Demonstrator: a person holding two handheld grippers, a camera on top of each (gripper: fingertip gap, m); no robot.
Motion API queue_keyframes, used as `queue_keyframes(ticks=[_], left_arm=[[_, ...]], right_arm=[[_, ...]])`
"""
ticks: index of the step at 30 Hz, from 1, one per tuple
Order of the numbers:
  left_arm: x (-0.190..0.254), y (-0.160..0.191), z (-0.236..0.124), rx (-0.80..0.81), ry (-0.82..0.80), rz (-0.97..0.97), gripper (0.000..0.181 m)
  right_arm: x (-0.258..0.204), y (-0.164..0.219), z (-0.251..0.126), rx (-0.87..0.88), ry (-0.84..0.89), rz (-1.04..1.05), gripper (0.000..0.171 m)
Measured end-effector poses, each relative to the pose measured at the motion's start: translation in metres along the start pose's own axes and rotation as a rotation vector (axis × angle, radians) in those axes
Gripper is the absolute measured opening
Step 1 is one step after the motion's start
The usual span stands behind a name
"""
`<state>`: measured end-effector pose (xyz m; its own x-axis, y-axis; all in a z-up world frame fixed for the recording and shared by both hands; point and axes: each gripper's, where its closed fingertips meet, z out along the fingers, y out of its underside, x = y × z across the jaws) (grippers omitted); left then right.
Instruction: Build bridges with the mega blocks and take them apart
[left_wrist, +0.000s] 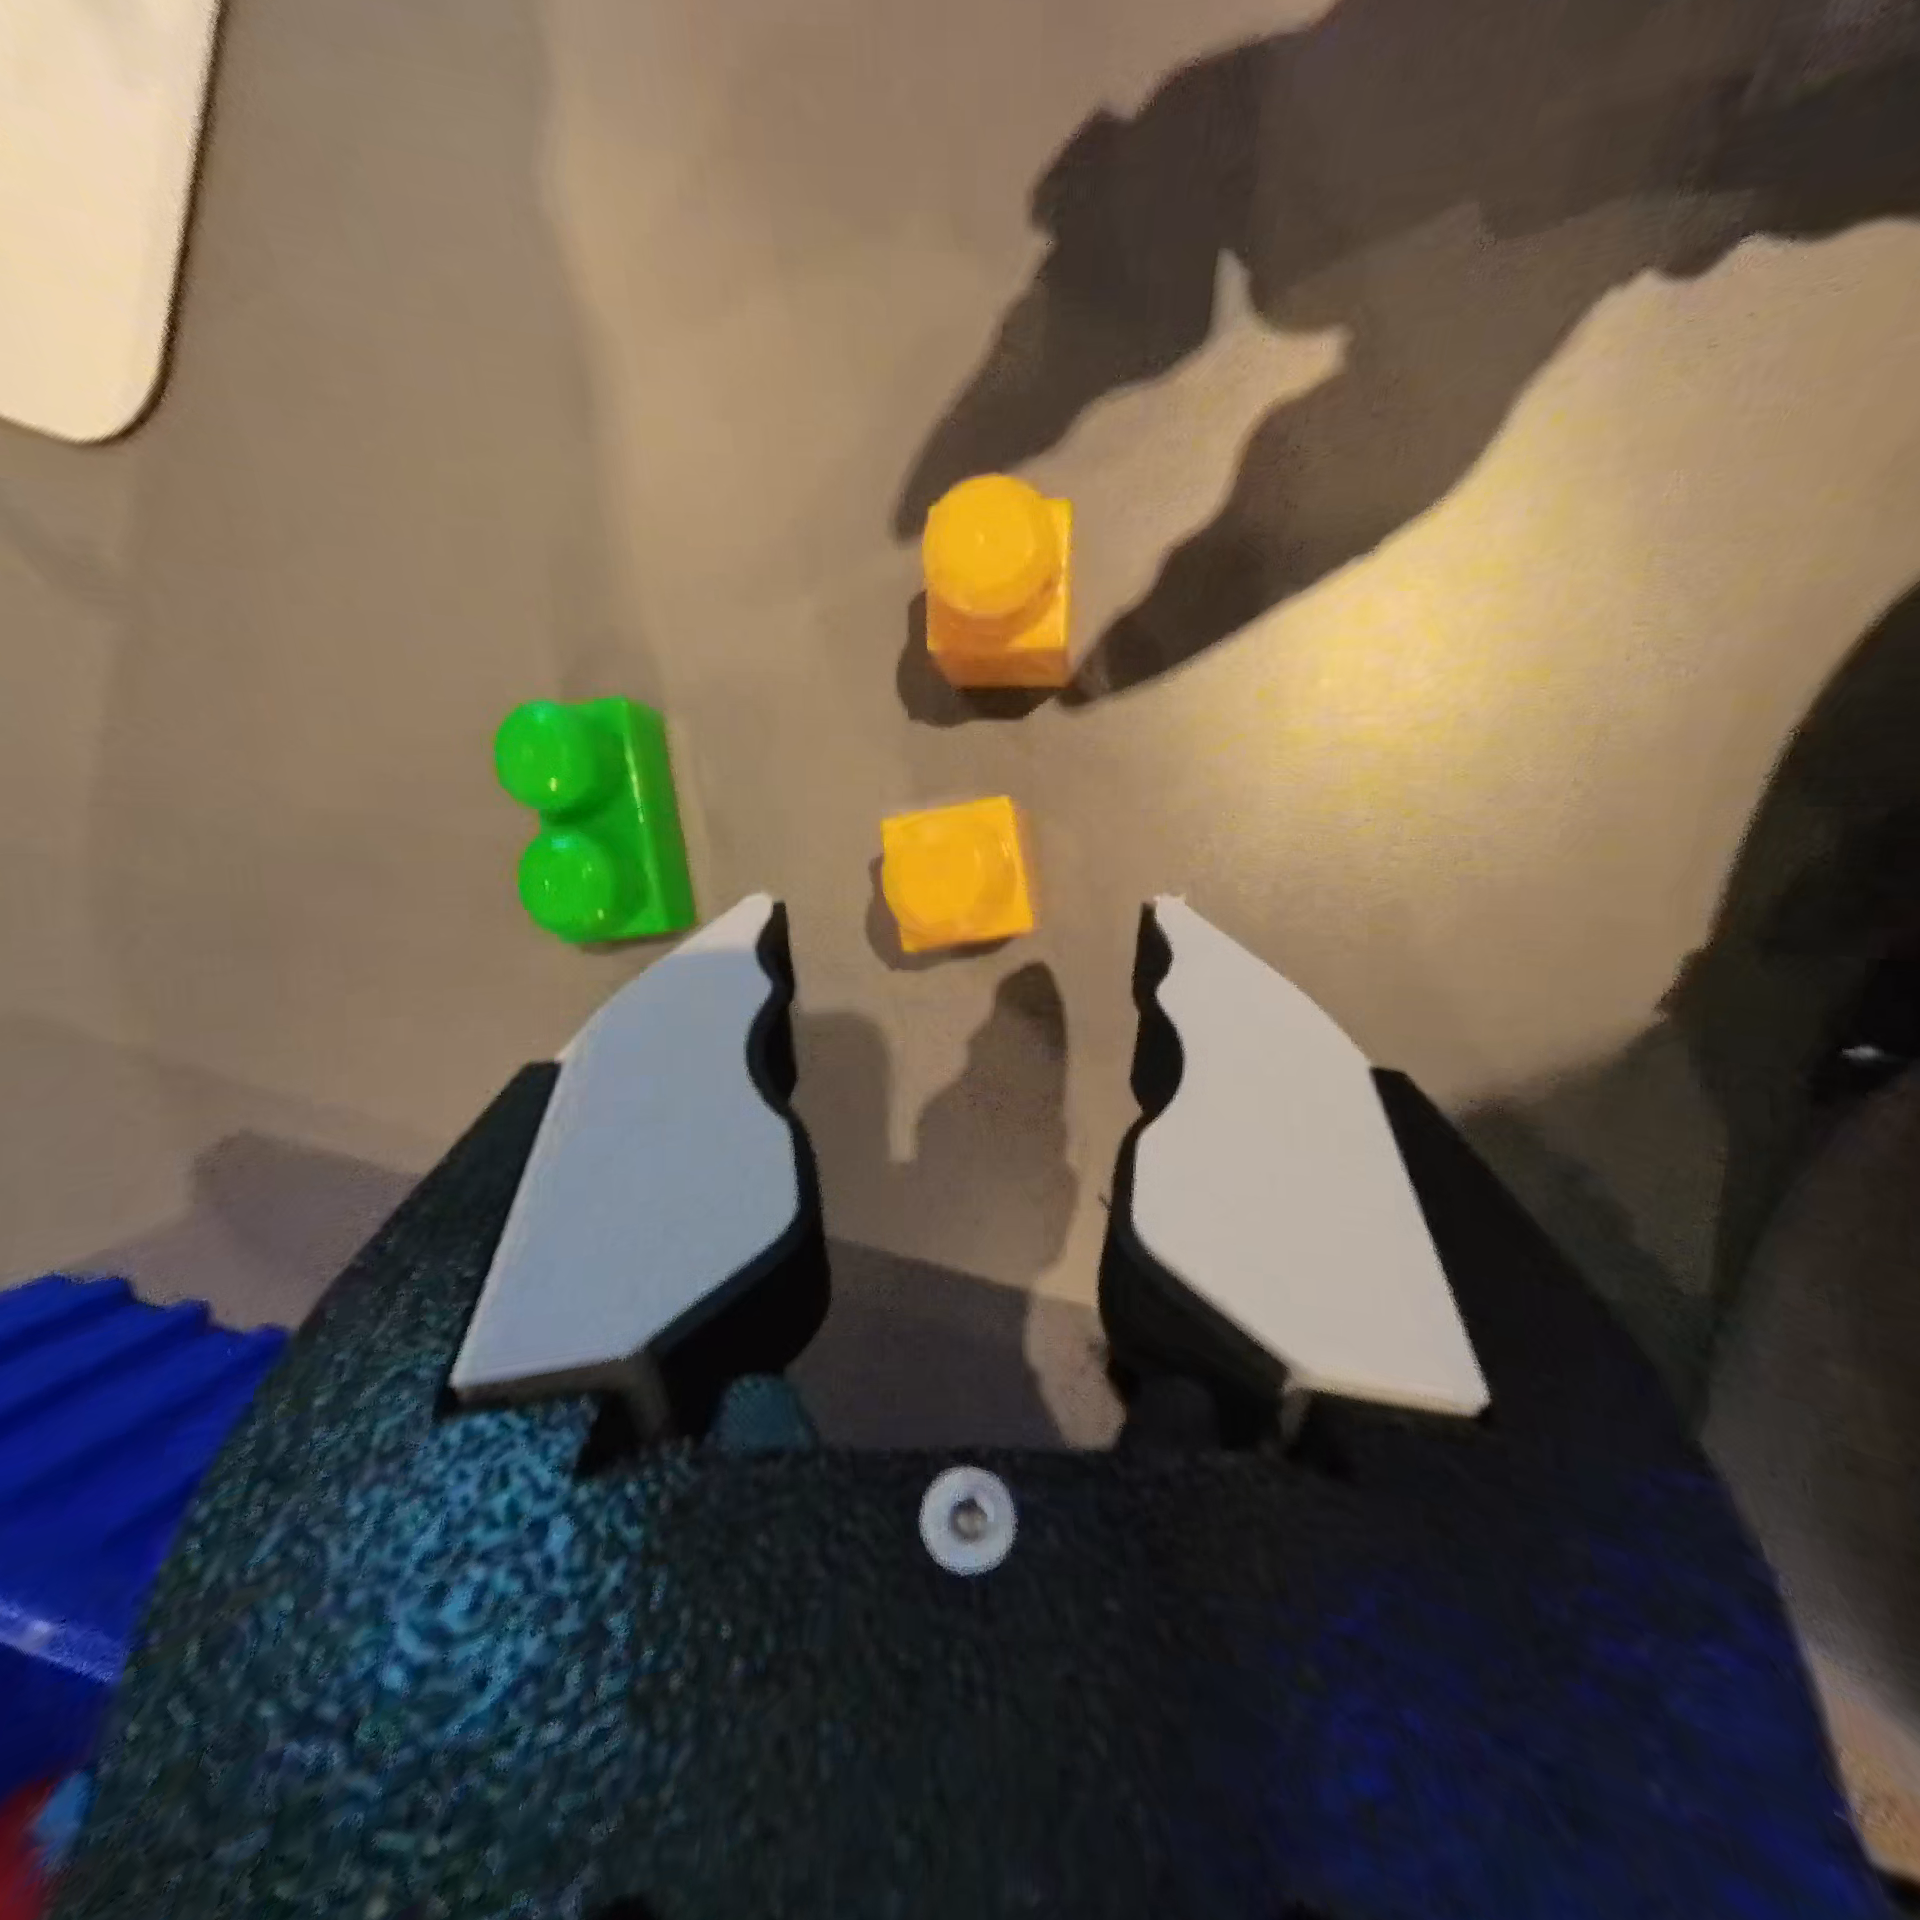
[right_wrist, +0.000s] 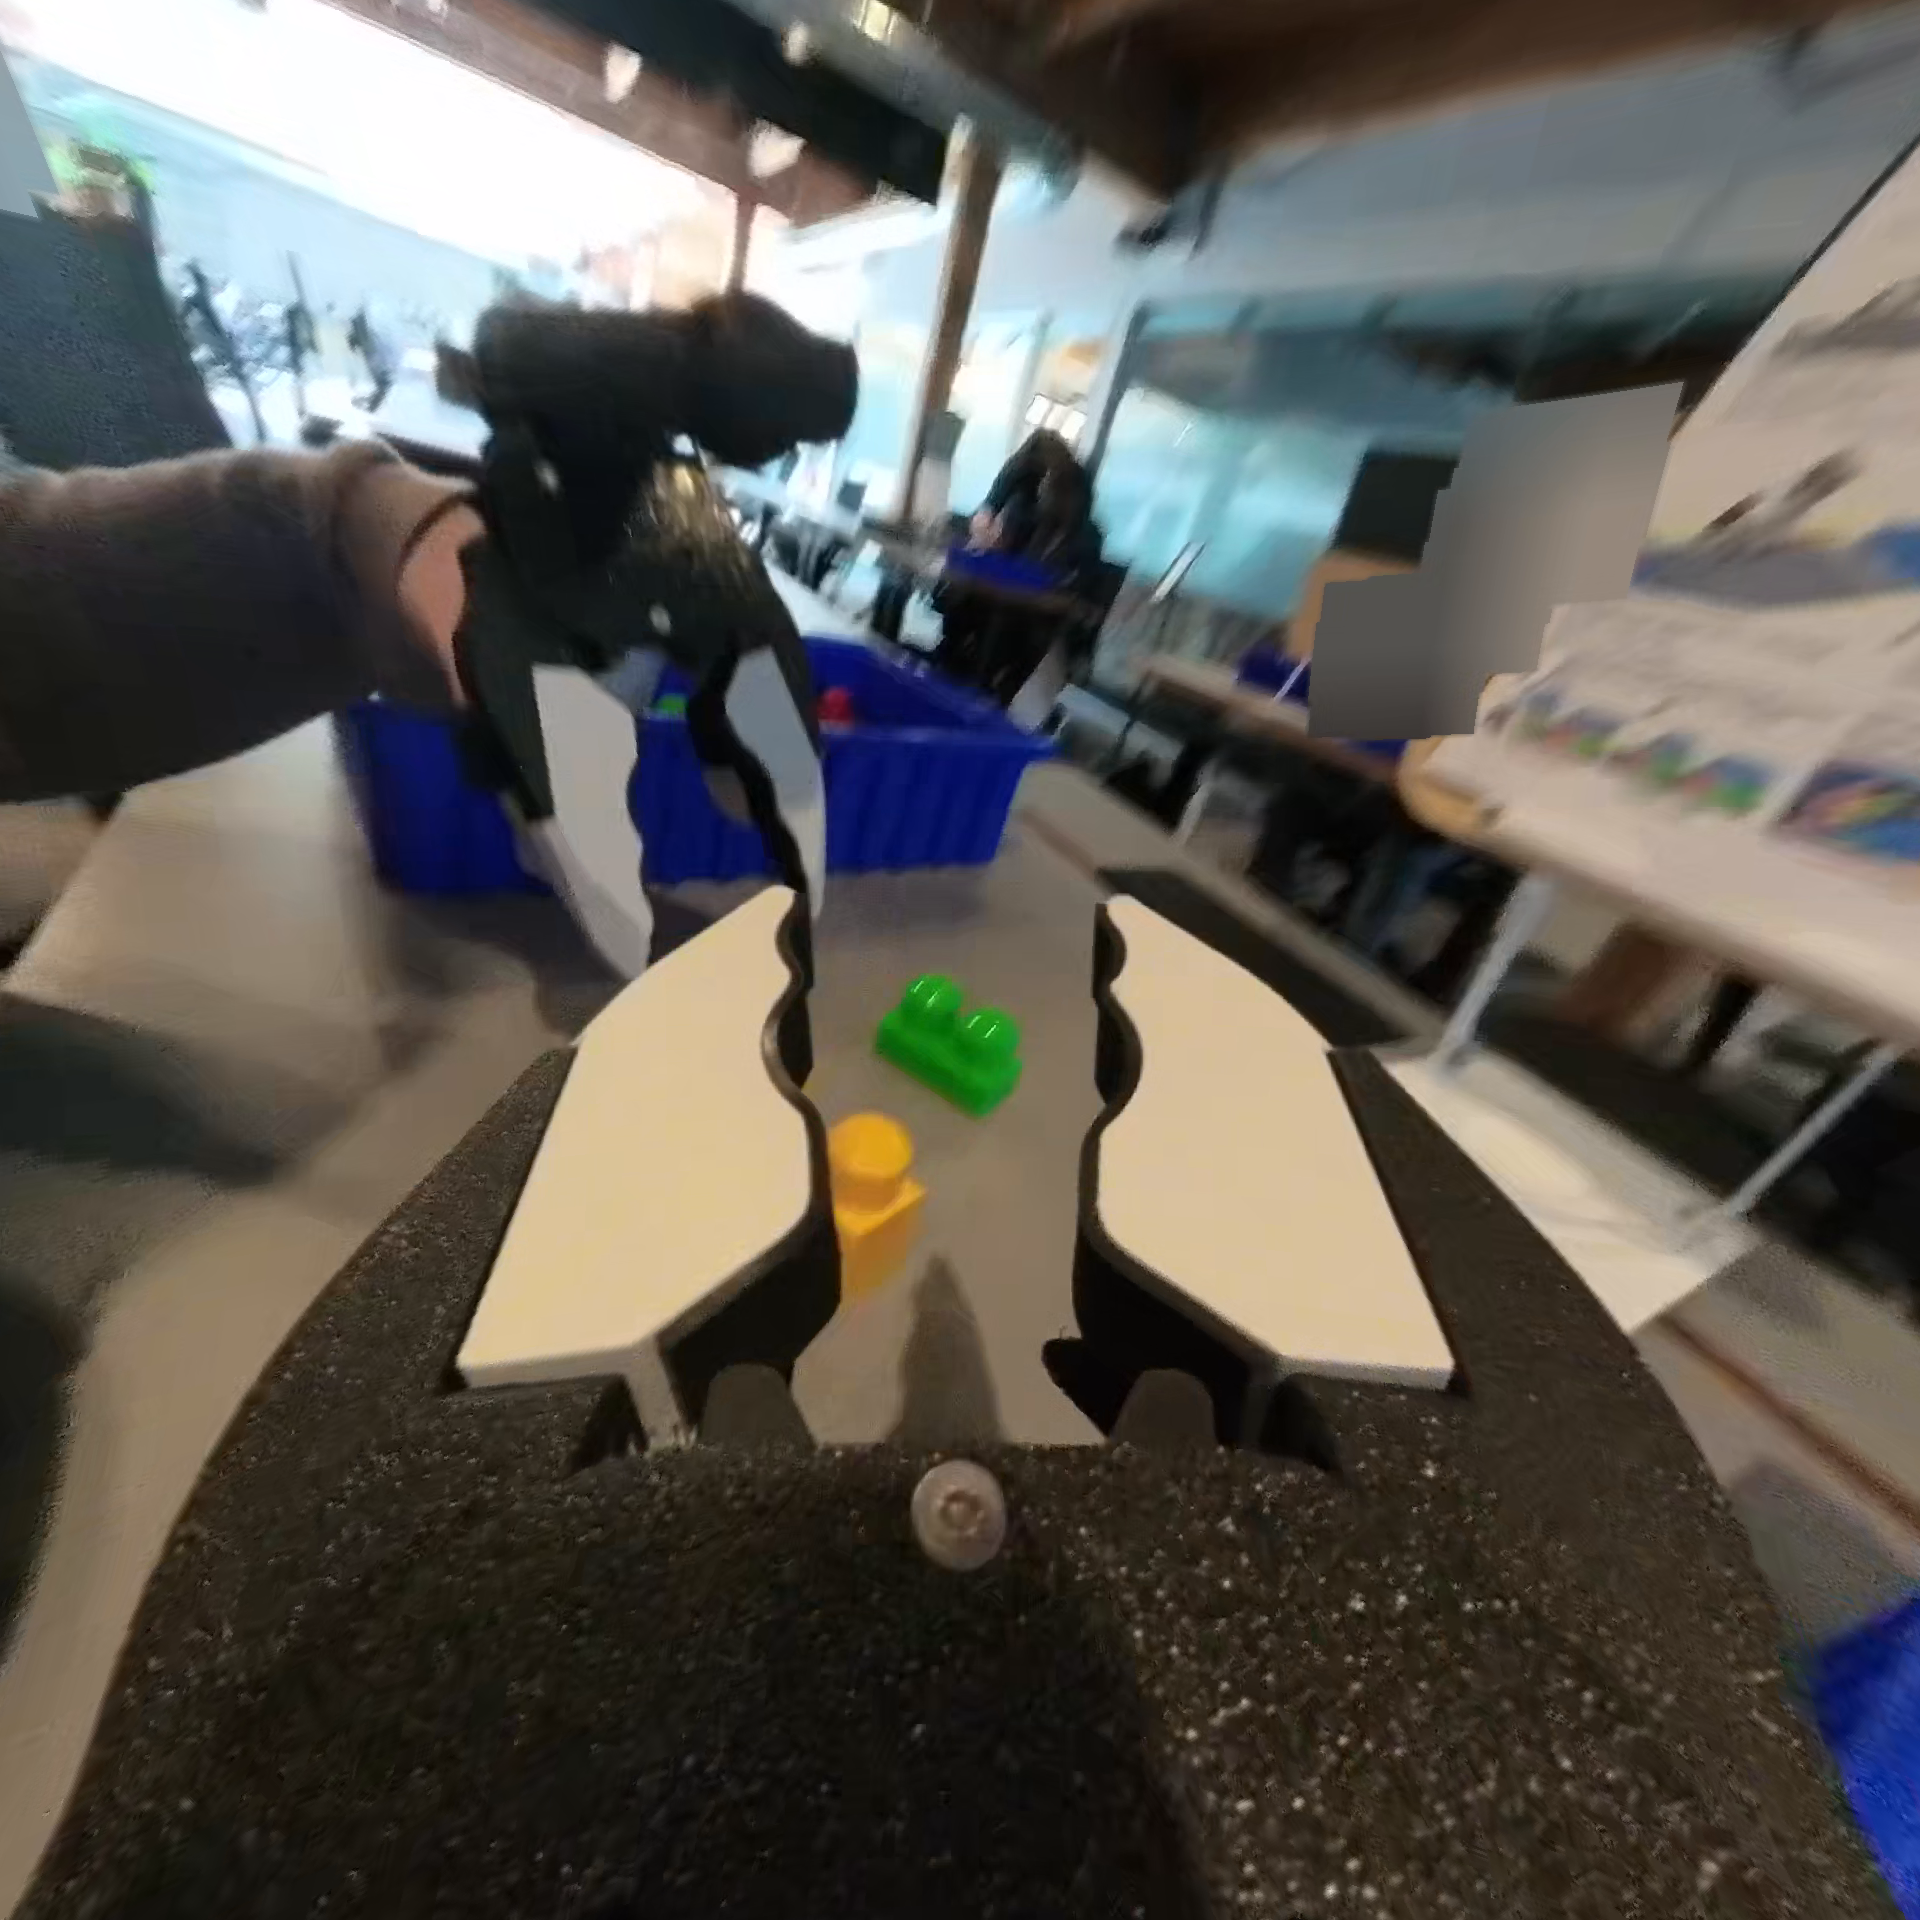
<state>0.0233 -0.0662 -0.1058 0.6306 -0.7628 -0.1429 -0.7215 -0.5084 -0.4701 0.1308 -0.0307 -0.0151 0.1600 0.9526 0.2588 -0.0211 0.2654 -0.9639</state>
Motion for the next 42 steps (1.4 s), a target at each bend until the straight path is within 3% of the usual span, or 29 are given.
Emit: queue_keyframes(ticks=[1, 6, 9, 19, 23, 27, 34, 42], left_arm=[[0.001, 0.003, -0.003, 0.052, 0.000, -0.025, 0.063], [0.004, 0.013, 0.013, 0.208, 0.009, -0.159, 0.071], [0.007, 0.017, 0.030, 0.222, 0.032, -0.181, 0.070], [0.001, 0.021, 0.061, 0.156, 0.064, -0.058, 0.046], [0.005, 0.025, 0.064, 0.137, 0.101, 0.042, 0.038], [0.010, 0.024, 0.063, 0.153, 0.138, 0.128, 0.037], [0.014, 0.021, 0.065, 0.184, 0.206, 0.148, 0.037], [0.011, 0.013, 0.069, 0.233, 0.279, 0.191, 0.037]], right_arm=[[-0.002, 0.008, 0.005, -0.057, -0.034, 0.037, 0.052], [-0.023, 0.068, 0.032, -0.434, -0.229, 0.222, 0.054], [-0.034, 0.103, 0.035, -0.613, -0.262, 0.201, 0.059], [-0.036, 0.137, 0.044, -0.843, -0.410, 0.111, 0.065], [-0.033, 0.148, 0.044, -0.877, -0.446, 0.040, 0.064], [-0.040, 0.146, 0.044, -0.856, -0.510, 0.056, 0.039], [-0.049, 0.143, 0.050, -0.860, -0.497, 0.151, 0.039], [-0.048, 0.144, 0.046, -0.935, -0.370, 0.231, 0.038]])
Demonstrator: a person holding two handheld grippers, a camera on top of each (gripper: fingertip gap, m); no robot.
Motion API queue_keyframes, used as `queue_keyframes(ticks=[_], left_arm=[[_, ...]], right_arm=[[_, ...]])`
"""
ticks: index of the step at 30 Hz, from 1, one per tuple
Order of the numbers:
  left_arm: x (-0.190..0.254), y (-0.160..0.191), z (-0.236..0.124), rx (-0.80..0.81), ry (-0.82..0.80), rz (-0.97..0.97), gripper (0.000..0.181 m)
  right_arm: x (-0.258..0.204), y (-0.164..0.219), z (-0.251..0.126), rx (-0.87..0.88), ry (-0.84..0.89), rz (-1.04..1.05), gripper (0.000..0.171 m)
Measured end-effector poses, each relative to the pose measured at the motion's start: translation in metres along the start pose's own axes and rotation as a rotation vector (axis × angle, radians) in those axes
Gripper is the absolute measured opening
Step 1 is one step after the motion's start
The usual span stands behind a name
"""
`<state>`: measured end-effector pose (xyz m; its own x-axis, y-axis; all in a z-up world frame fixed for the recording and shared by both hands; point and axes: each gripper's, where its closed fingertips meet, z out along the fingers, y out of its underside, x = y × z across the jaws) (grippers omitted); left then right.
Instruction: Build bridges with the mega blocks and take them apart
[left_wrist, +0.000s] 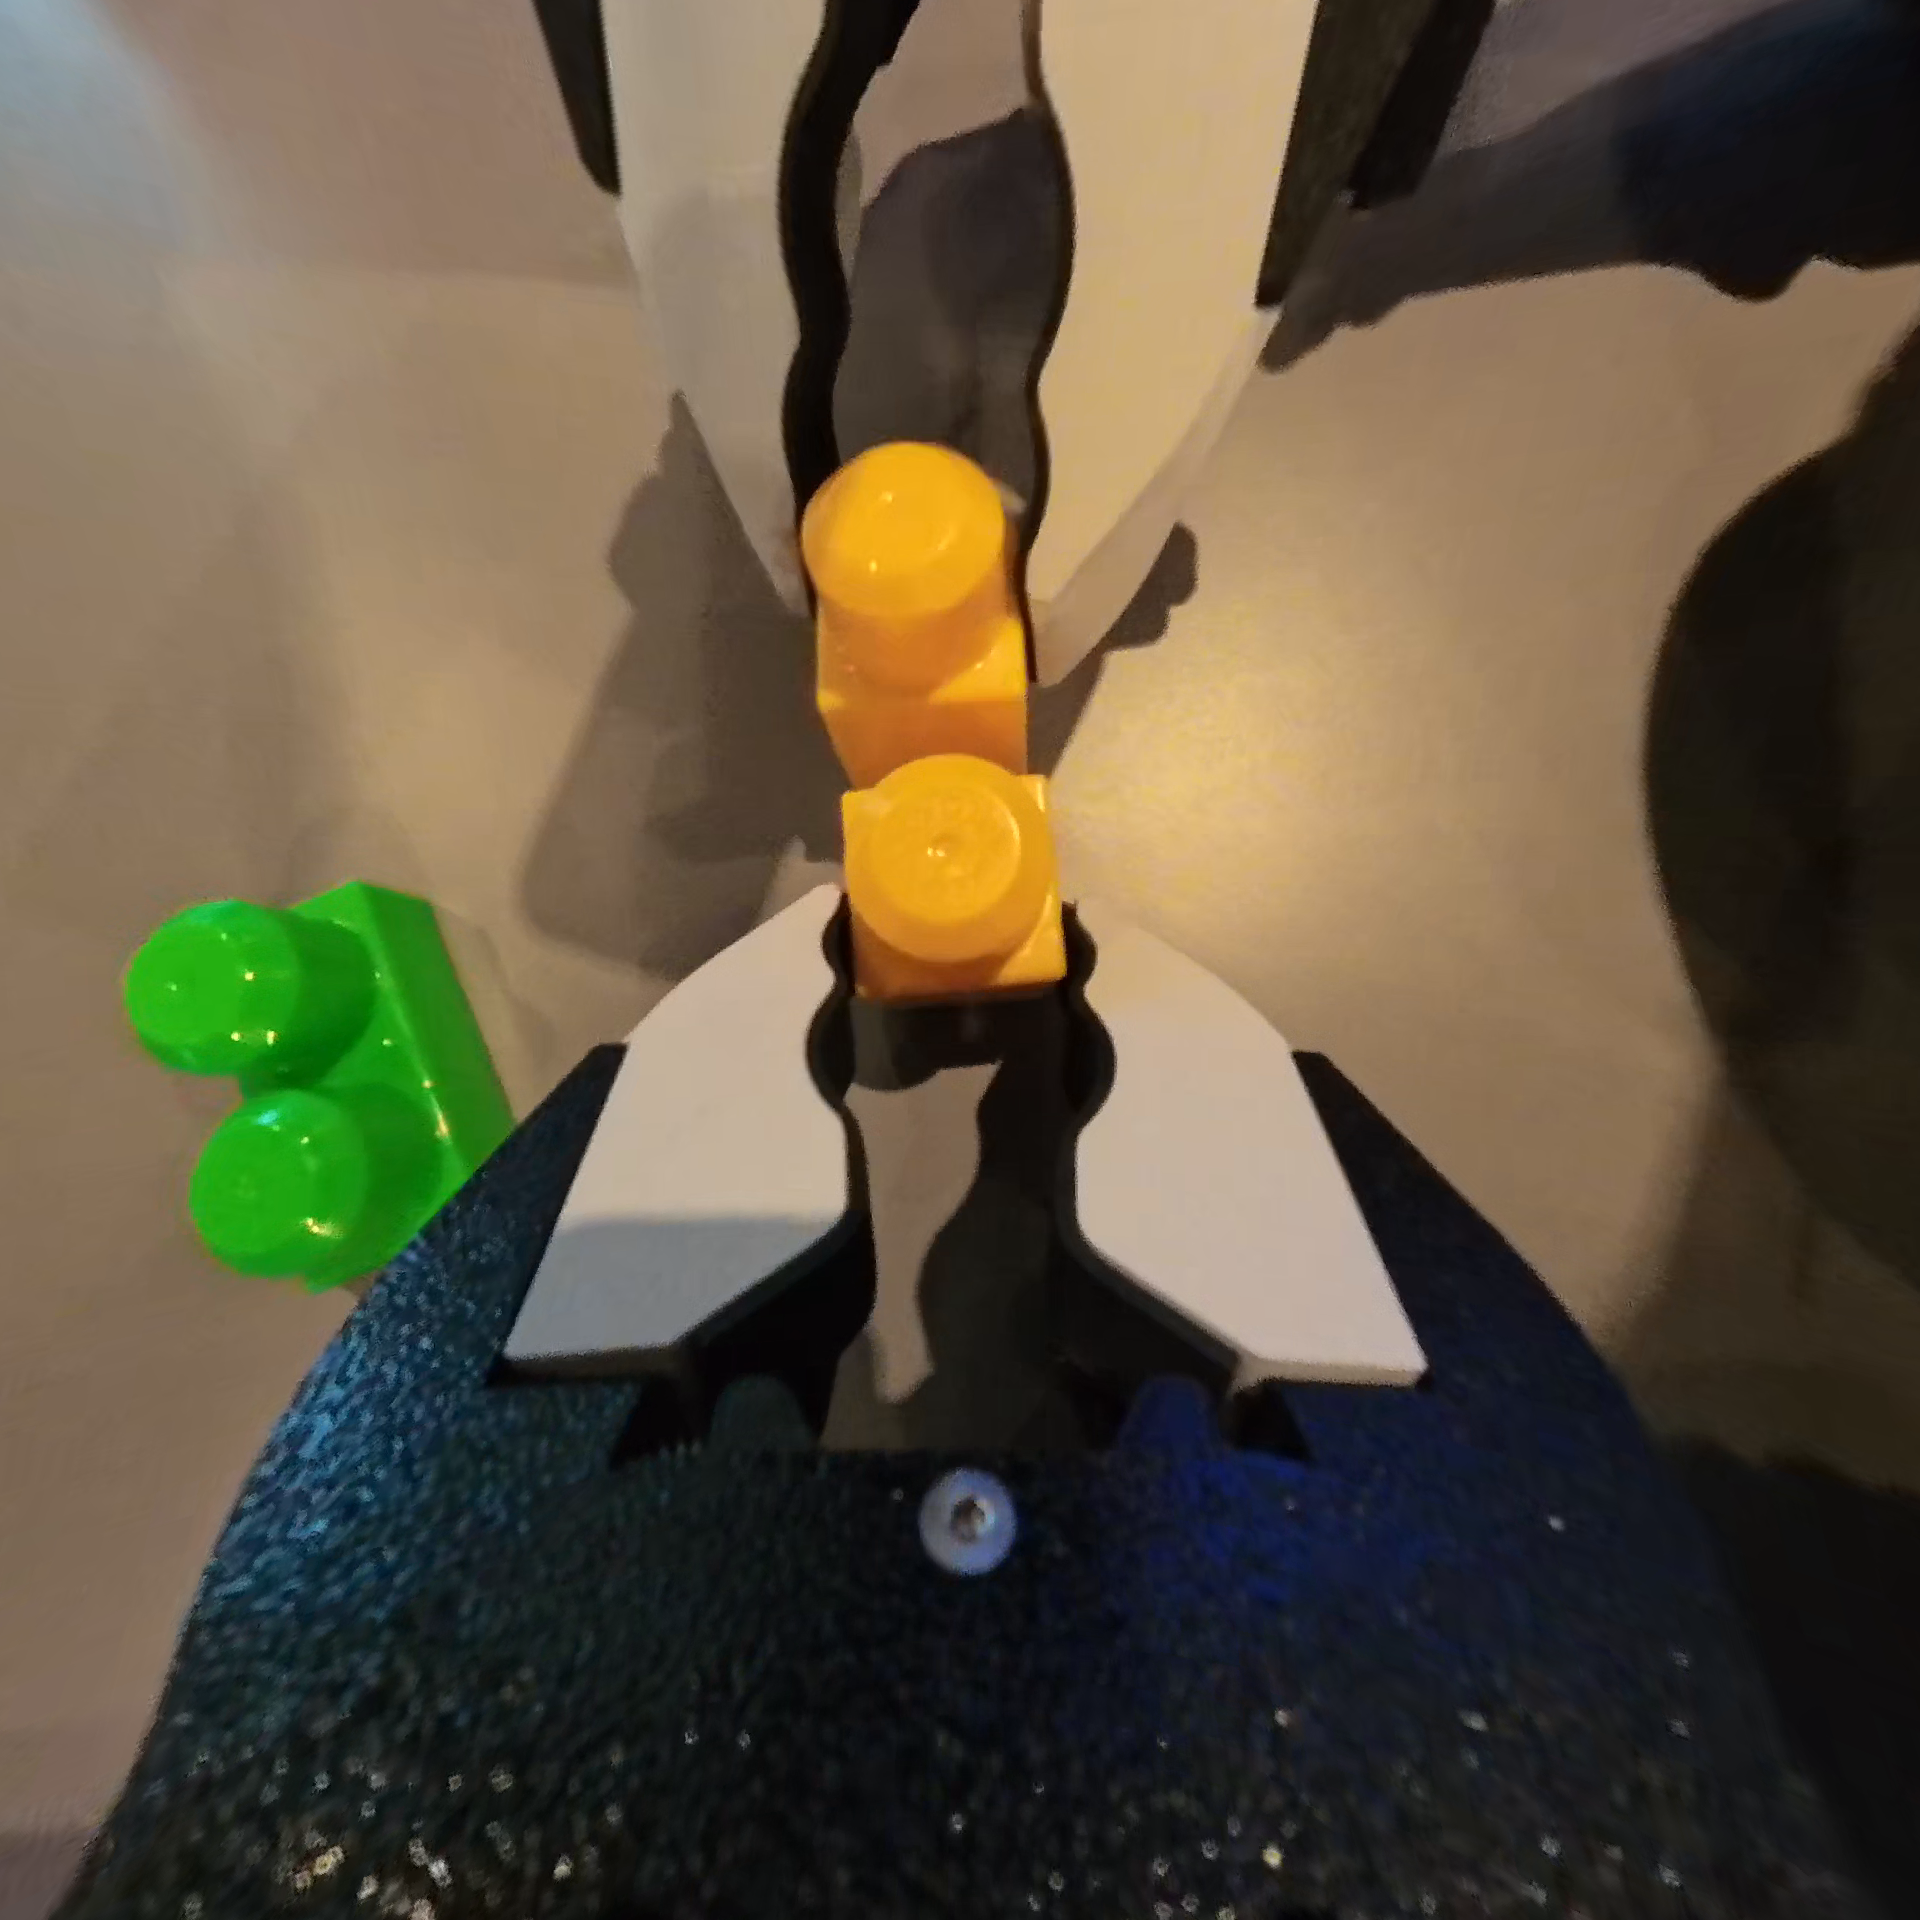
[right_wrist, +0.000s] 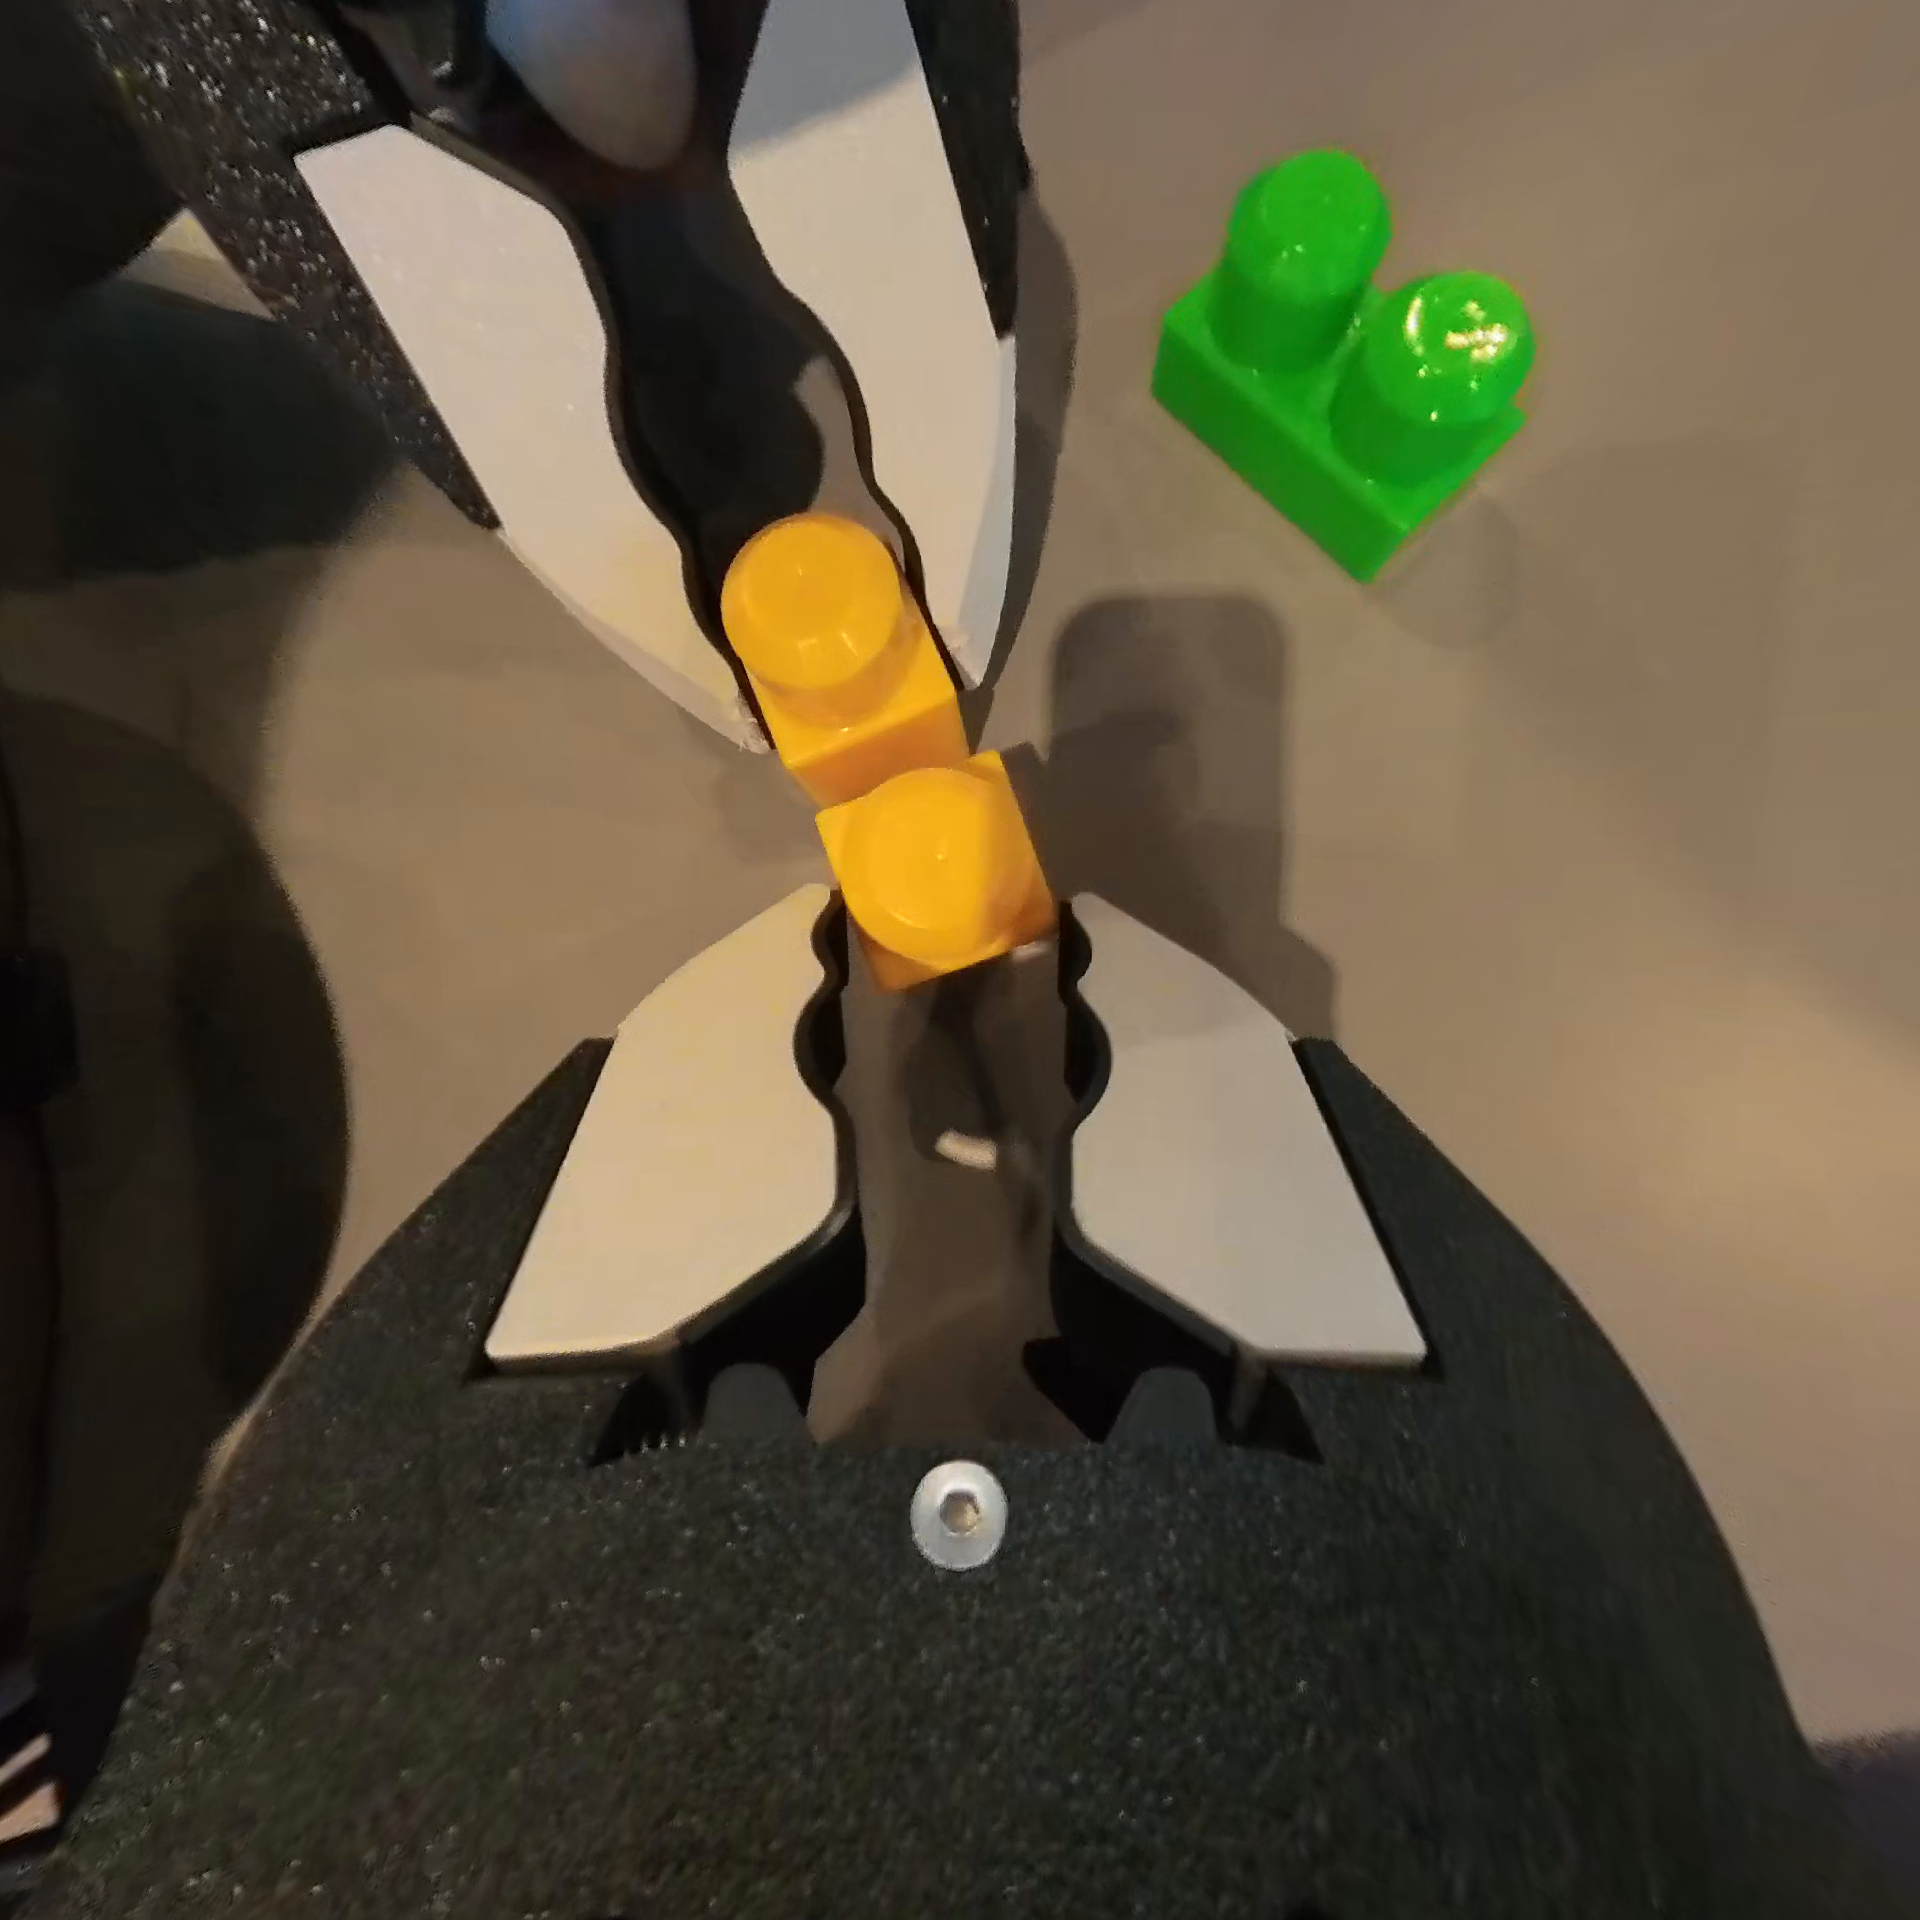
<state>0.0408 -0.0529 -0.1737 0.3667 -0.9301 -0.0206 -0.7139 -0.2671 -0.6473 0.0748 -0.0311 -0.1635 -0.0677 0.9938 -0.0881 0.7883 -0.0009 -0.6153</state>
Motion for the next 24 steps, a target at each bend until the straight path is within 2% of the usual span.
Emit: queue_keyframes(ticks=[4, 10, 15, 17, 24], left_arm=[[-0.002, -0.002, 0.002, 0.005, 0.030, 0.037, 0.037], [-0.008, -0.002, 0.003, -0.025, 0.028, 0.061, 0.037], [-0.008, -0.002, 0.003, -0.015, 0.036, 0.067, 0.037], [-0.008, -0.003, 0.003, -0.006, 0.034, 0.065, 0.037], [-0.004, 0.001, -0.001, 0.028, 0.060, -0.023, 0.038]], right_arm=[[0.000, 0.000, 0.000, -0.002, 0.003, 0.007, 0.038], [0.001, 0.004, -0.002, -0.134, 0.002, -0.014, 0.038], [0.002, 0.001, 0.000, -0.180, -0.003, -0.010, 0.038], [0.001, 0.001, -0.001, -0.171, -0.021, -0.013, 0.040], [-0.004, 0.012, -0.006, -0.026, -0.062, -0.057, 0.062]])
